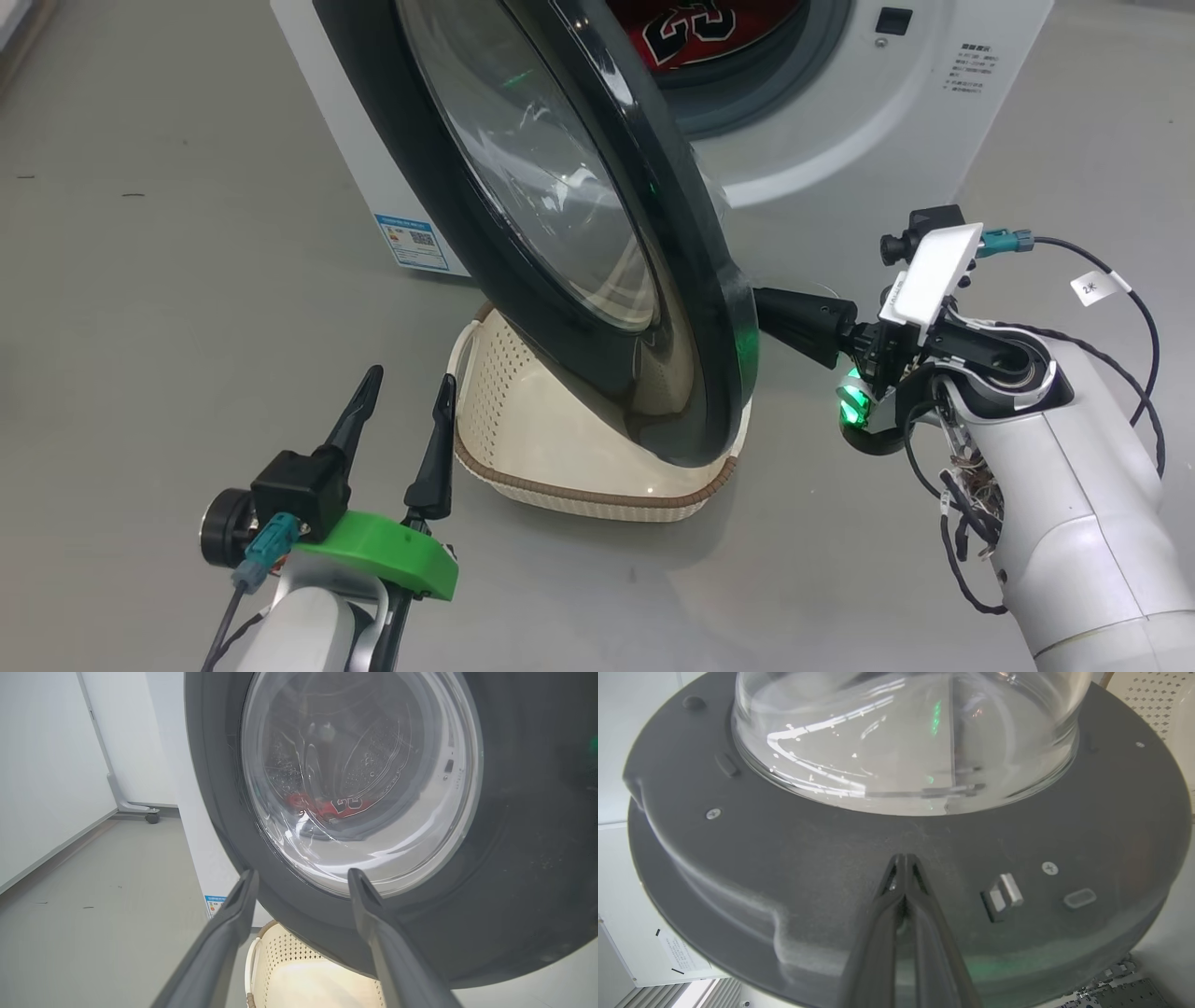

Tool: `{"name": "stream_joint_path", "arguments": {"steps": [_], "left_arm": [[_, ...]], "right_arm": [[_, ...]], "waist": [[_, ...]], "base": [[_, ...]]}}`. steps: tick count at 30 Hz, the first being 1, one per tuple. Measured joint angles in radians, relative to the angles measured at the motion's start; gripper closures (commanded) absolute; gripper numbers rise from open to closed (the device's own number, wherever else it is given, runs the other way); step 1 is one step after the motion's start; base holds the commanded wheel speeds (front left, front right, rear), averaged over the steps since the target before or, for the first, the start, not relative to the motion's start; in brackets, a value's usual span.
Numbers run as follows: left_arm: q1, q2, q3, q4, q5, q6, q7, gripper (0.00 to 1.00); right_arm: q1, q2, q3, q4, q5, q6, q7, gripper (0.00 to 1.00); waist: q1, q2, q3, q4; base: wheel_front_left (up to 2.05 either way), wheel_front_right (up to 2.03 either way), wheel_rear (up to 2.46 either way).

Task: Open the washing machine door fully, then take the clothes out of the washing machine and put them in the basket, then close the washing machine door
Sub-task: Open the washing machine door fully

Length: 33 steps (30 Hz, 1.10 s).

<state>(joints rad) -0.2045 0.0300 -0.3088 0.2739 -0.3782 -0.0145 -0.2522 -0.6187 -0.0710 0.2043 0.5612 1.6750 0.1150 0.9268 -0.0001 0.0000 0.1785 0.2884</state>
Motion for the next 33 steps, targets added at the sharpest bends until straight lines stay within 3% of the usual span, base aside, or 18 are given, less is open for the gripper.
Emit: {"name": "stream_joint_path", "arguments": {"steps": [13,33], "left_arm": [[0.018,0.002,-0.013,0.000,0.000,0.000,0.000,0.00],[0.046,0.003,-0.021,0.004,0.000,0.010,0.000,0.00]], "right_arm": [[0.069,0.001,0.041,-0.043,0.057,0.001,-0.019,1.00],[0.147,0.004,0.188,-0.122,0.178,0.004,-0.077,1.00]], "waist": [[0.0000,0.0000,-0.028,0.067],[0.0000,0.0000,-0.063,0.153]], "base": [[0.00,0.00,0.00],[0.00,0.00,0.00]]}}
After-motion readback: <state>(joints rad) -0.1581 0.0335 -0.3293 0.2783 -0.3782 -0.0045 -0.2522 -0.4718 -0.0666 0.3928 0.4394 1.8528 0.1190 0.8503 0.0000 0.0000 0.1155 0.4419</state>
